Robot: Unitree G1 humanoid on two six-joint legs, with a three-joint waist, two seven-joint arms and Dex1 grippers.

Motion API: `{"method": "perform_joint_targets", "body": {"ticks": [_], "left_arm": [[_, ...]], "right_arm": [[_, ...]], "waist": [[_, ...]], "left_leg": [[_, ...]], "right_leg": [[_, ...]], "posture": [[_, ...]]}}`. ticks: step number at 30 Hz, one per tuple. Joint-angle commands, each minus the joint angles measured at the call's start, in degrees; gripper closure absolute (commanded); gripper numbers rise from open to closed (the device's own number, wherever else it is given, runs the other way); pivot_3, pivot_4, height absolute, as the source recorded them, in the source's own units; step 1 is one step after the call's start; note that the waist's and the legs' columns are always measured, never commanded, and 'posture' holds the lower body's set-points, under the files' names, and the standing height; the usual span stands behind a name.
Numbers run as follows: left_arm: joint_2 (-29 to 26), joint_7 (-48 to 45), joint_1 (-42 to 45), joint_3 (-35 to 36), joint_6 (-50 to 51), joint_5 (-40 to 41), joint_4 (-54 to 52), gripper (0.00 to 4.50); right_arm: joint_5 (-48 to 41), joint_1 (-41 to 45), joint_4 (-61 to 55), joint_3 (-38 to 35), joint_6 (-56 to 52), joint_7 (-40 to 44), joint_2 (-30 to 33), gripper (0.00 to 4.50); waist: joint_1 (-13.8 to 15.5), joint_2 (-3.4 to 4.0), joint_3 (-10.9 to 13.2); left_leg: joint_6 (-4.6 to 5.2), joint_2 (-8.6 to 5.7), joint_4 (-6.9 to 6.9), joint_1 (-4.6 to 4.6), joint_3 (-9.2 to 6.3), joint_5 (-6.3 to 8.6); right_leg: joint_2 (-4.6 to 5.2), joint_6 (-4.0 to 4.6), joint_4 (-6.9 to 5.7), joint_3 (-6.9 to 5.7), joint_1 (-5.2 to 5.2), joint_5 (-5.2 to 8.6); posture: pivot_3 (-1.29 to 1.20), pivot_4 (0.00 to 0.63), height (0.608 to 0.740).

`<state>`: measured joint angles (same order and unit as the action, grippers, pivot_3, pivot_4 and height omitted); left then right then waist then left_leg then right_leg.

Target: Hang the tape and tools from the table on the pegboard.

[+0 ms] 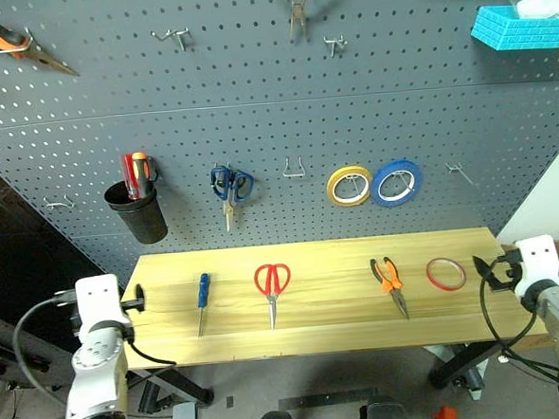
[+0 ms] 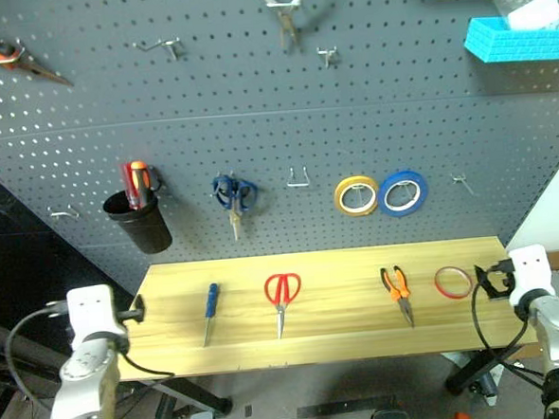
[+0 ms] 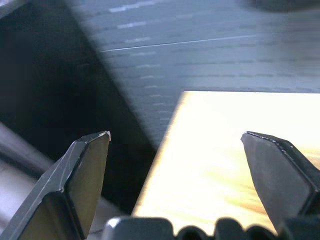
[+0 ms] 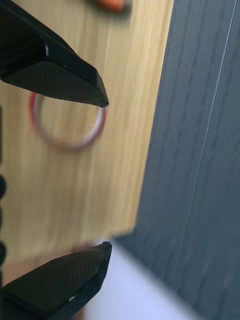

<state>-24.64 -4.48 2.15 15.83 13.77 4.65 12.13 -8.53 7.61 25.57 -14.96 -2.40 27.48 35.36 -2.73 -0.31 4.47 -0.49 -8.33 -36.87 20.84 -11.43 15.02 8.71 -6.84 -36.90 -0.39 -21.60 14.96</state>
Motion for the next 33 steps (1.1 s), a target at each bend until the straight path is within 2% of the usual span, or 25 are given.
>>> {"method": "perform_joint_targets", "body": {"ticks": [1,5,10,12,14,17,21,26,30,33], "left_arm": [[-0.8,-7.6,-0.5,-6.8,3.3,-0.2,-8.6,0.0],[-0.6,-14.8,1.5,-8.7,6.0,4.4,-12.5,0.0],[-5.1,-29.3,6.0,-15.9,13.0,8.8,-19.4,0.0],[-6.9,-33.1,7.4,-18.9,14.2,8.8,-21.5,0.0],[-8.4,-37.5,9.6,-22.0,15.2,9.6,-23.9,0.0],[-9.9,-42.2,13.0,-25.1,15.8,10.0,-25.8,0.0],[-11.9,-47.3,16.4,-29.0,11.6,7.5,-26.3,0.0],[-11.9,-50.2,18.7,-30.3,9.4,7.7,-26.9,0.0],[-11.9,-51.1,18.8,-30.9,8.7,7.2,-26.9,0.0],[-12.6,-52.7,18.4,-31.2,9.3,7.8,-27.1,0.0]], "right_arm": [[0.1,-0.2,-10.7,2.8,-5.0,1.3,0.0,0.01],[1.5,0.8,-16.0,5.9,-10.8,1.6,0.2,0.01],[2.0,7.4,-10.9,9.7,-16.7,7.1,2.5,0.01],[2.4,9.6,-8.3,10.3,-18.6,7.8,2.7,0.01],[3.0,12.9,-4.3,11.3,-20.0,8.7,2.8,0.01],[4.0,18.4,2.8,12.7,-20.9,9.8,2.5,0.01],[6.4,24.4,13.7,15.5,-19.1,10.9,1.7,0.01],[9.0,30.5,26.7,17.4,-15.3,11.3,0.7,0.01],[11.0,33.7,32.8,19.1,-12.0,13.2,-0.2,0.9],[12.5,35.3,36.3,20.3,-10.9,14.6,-0.7,2.0]], "waist": [[0.0,0.05,0.6],[0.0,0.01,2.4],[-0.4,-0.06,5.4],[-0.6,-0.15,6.2],[-0.7,-0.23,7.0],[-1.0,-0.31,8.6],[-1.4,-0.49,9.8],[-2.0,-0.81,11.0],[-2.3,-0.92,11.6],[-2.3,-1.07,11.7]], "left_leg": [[0.0,0.01,0.0,0.02,0.01,0.0],[-0.01,0.14,0.02,0.13,0.1,0.0],[-0.04,0.37,-0.05,0.51,0.5,0.02],[-0.04,0.41,-0.07,0.63,0.59,0.03],[-0.06,0.47,-0.08,0.85,0.76,0.06],[-0.16,0.68,-0.09,1.23,1.05,0.03],[-0.3,0.88,-0.05,1.35,1.27,0.08],[-0.27,0.9,-0.13,1.75,1.55,0.14],[-0.28,0.92,-0.17,1.96,1.83,0.14],[-0.28,0.95,-0.17,1.96,1.88,0.14]], "right_leg": [[0.0,0.01,0.0,0.01,-0.03,-0.01],[-0.11,0.11,-0.05,0.07,-0.24,-0.05],[-0.35,0.72,-0.04,0.35,-0.72,-0.42],[-0.42,0.8,0.0,0.48,-0.88,-0.47],[-0.48,0.86,-0.02,0.66,-1.2,-0.51],[-0.63,1.11,-0.03,0.85,-1.72,-0.69],[-0.75,1.13,0.02,0.95,-1.93,-0.69],[-0.76,1.14,-0.01,1.18,-2.36,-0.71],[-0.76,1.13,-0.05,1.31,-2.65,-0.74],[-0.78,1.13,-0.07,1.27,-2.67,-0.76]], "posture": [[-0.1,0.112,0.74],[-0.13,0.153,0.74],[-0.17,0.233,0.74],[-0.18,0.242,0.74],[-0.18,0.274,0.74],[-0.18,0.29,0.74],[-0.16,0.312,0.74],[-0.14,0.325,0.74],[-0.13,0.327,0.74],[-0.13,0.321,0.74]]}}
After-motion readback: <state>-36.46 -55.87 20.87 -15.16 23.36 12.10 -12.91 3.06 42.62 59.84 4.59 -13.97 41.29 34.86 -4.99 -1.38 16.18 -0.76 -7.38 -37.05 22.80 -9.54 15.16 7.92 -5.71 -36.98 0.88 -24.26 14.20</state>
